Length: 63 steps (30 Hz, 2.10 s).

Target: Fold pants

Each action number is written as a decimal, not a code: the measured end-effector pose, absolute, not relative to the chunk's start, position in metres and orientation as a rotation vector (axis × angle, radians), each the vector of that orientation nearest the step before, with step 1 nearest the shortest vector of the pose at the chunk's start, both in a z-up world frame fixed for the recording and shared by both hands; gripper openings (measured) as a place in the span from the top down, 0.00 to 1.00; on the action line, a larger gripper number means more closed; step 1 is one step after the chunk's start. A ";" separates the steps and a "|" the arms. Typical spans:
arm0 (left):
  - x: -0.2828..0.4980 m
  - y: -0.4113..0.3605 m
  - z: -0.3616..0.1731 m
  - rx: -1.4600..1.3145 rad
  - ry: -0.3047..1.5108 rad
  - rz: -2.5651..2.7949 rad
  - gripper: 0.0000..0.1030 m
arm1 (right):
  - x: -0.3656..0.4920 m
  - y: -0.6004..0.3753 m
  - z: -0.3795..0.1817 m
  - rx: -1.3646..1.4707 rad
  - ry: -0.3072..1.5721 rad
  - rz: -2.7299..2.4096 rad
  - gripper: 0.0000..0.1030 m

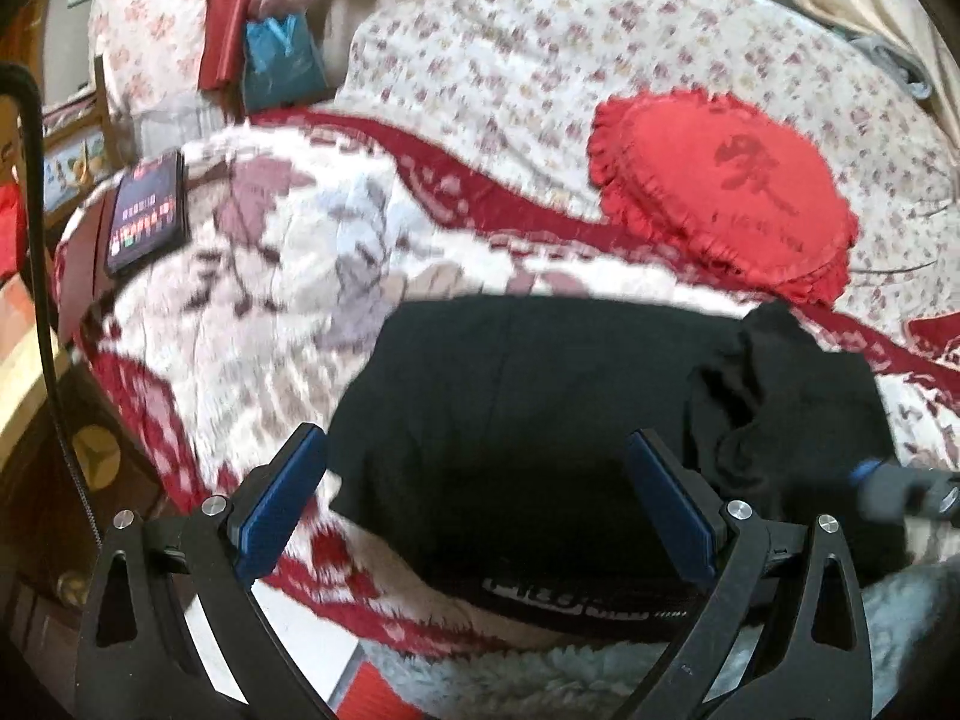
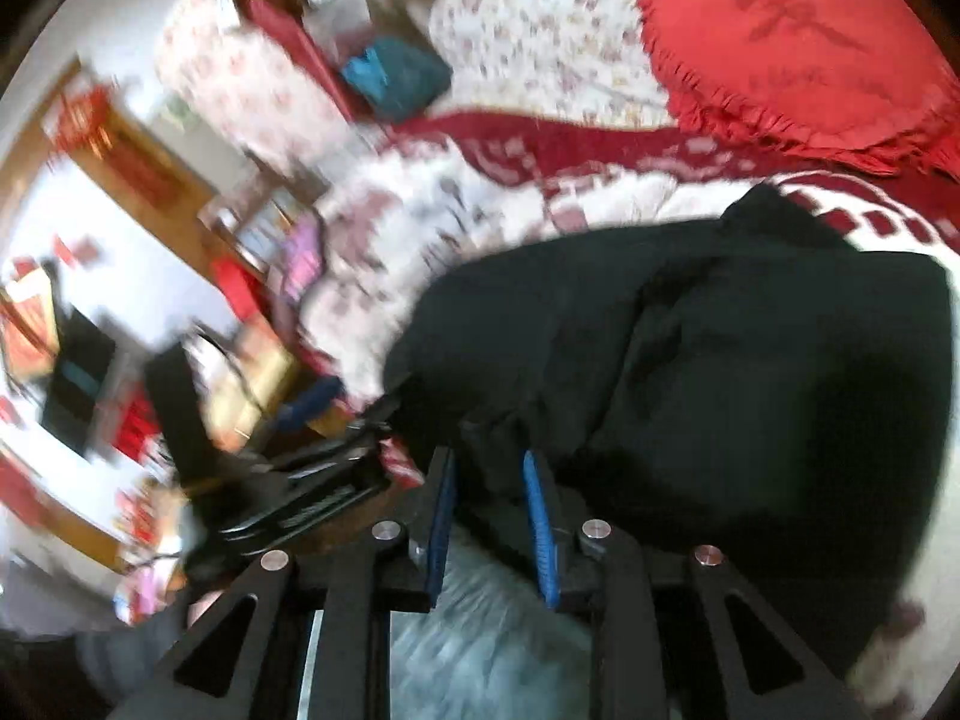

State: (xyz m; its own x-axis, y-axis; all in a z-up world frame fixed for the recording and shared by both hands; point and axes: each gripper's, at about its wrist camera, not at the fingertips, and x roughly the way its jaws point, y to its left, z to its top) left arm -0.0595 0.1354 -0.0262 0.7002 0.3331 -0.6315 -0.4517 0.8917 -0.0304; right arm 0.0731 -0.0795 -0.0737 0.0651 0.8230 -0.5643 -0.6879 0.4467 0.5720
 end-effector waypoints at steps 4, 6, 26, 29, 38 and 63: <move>-0.055 0.129 -0.001 -0.195 0.583 0.250 0.03 | 0.083 -0.141 -0.061 0.240 0.944 0.968 0.78; -0.045 0.118 0.010 -0.176 0.567 0.112 0.04 | 0.099 -0.173 -0.063 0.281 0.982 0.818 0.78; 0.024 0.095 -0.035 -0.240 0.920 -0.375 0.98 | 0.107 -0.105 -0.112 -0.291 1.335 0.991 0.81; 0.034 0.089 -0.010 -0.256 0.835 -0.381 0.94 | 0.106 -0.109 -0.100 -0.259 1.266 1.005 0.81; 0.079 0.105 -0.051 -0.408 0.963 -0.186 0.93 | 0.178 -0.133 -0.082 0.085 1.010 0.778 0.81; -0.132 0.262 -0.089 -1.323 0.567 0.084 0.34 | 0.106 -0.222 -0.057 0.558 0.825 0.839 0.81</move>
State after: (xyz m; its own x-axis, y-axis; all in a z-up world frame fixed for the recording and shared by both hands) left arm -0.1322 0.2620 -0.0887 0.8624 -0.2566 -0.4364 -0.3719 0.2637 -0.8900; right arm 0.1062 -0.2217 -0.0573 0.4001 0.8207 -0.4079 -0.4222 0.5601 0.7127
